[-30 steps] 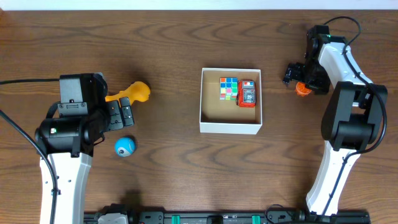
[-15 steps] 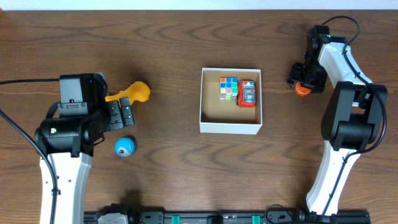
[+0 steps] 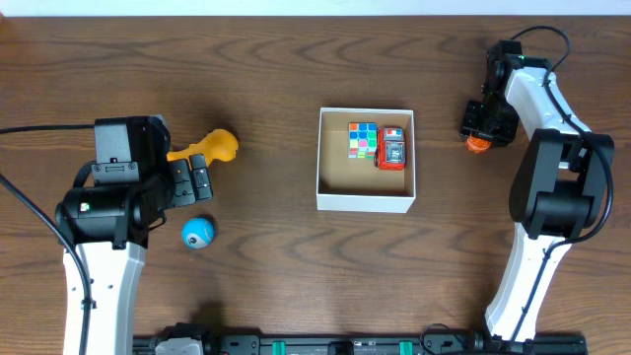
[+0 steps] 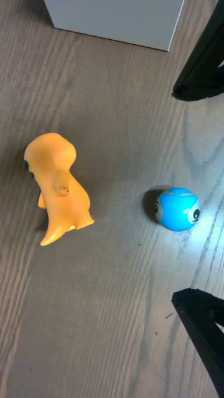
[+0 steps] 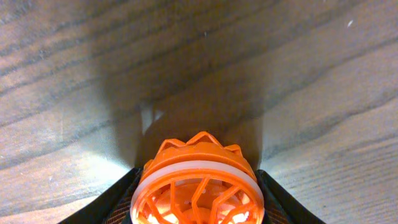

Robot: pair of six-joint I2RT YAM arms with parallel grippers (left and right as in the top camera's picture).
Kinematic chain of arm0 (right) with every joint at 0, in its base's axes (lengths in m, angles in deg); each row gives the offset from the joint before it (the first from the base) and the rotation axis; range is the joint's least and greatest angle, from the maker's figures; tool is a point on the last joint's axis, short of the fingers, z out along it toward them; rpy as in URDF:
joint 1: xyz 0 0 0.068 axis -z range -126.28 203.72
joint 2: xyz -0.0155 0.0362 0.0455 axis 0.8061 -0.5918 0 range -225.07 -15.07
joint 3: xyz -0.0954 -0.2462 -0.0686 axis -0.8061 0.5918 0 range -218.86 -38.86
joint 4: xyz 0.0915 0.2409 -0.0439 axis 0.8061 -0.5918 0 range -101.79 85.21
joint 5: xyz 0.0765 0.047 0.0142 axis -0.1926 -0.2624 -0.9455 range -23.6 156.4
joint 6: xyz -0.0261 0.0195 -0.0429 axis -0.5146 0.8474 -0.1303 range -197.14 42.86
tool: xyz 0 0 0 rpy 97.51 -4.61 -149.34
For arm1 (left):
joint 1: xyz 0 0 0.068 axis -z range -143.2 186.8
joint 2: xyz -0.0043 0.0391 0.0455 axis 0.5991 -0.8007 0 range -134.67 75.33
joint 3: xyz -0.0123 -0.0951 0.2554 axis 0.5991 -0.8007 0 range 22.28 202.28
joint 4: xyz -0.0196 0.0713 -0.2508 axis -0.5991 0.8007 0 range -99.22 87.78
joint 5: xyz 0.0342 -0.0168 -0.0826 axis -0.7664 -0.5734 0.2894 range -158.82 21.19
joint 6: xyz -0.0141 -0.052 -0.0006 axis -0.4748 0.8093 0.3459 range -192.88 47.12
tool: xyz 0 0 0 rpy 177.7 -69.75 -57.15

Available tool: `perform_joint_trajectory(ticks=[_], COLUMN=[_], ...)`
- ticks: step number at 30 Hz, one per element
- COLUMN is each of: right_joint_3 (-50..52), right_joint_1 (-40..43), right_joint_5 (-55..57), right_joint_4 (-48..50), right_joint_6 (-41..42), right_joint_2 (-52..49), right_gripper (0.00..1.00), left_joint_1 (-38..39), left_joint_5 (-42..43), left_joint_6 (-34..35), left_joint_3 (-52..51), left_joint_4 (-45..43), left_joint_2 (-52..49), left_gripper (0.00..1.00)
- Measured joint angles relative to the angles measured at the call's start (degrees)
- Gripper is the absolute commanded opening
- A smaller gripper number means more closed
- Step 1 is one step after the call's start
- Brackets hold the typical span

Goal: Pack container
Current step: 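Carry the orange lid left and drop it into the box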

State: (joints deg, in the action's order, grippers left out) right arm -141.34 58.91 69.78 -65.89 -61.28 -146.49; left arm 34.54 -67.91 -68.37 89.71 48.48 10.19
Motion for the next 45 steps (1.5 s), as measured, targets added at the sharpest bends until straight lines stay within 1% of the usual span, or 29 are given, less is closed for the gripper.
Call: perform_joint_trajectory(ticks=[4, 7, 9, 14, 17, 21, 27, 35, 45], right_joint_3=[0.33, 0.7, 0.74, 0.33, -0.11, 0.22, 6.6, 18.43, 22.4], right_joint_1=[-0.24, -1.38, -3.08, -11.82, -18.43, -26.14, -32.54, -33.18, -33.18], right_joint_5=[0.02, 0.07, 0.15, 0.37, 0.0, -0.04, -0.48, -2.8, -3.63], right_joint_4=[-0.55, -0.61, -0.96, -5.11, -9.25, -13.2, -9.6, -3.23, 0.5], right_joint_6=[-0.22, -1.36, -2.67, -5.73, -6.78, -7.43, -7.34, -7.13, -6.93], right_joint_2=[1.4, 5.68, 10.62, 25.14, 29.79, 30.12, 29.66, 29.42, 29.31], right_gripper=[0.33, 0.32, 0.31, 0.33, 0.34, 0.34, 0.35, 0.36, 0.37], left_joint_1=[0.0, 0.0, 0.0, 0.0, 0.0, 0.0, 0.0, 0.0, 0.0], left_joint_5=[0.0, 0.0, 0.0, 0.0, 0.0, 0.0, 0.0, 0.0, 0.02], left_joint_6=[0.02, 0.0, 0.02, 0.02, 0.02, 0.02, 0.02, 0.02, 0.0], left_joint_3=[0.0, 0.0, 0.0, 0.0, 0.0, 0.0, 0.0, 0.0, 0.0], left_joint_4=[0.0, 0.0, 0.0, 0.0, 0.0, -0.02, -0.02, 0.0, 0.0], left_joint_2=[0.0, 0.0, 0.0, 0.0, 0.0, 0.0, 0.0, 0.0, 0.0], left_gripper=[0.98, 0.98, 0.98, 0.98, 0.98, 0.98, 0.98, 0.98, 0.98])
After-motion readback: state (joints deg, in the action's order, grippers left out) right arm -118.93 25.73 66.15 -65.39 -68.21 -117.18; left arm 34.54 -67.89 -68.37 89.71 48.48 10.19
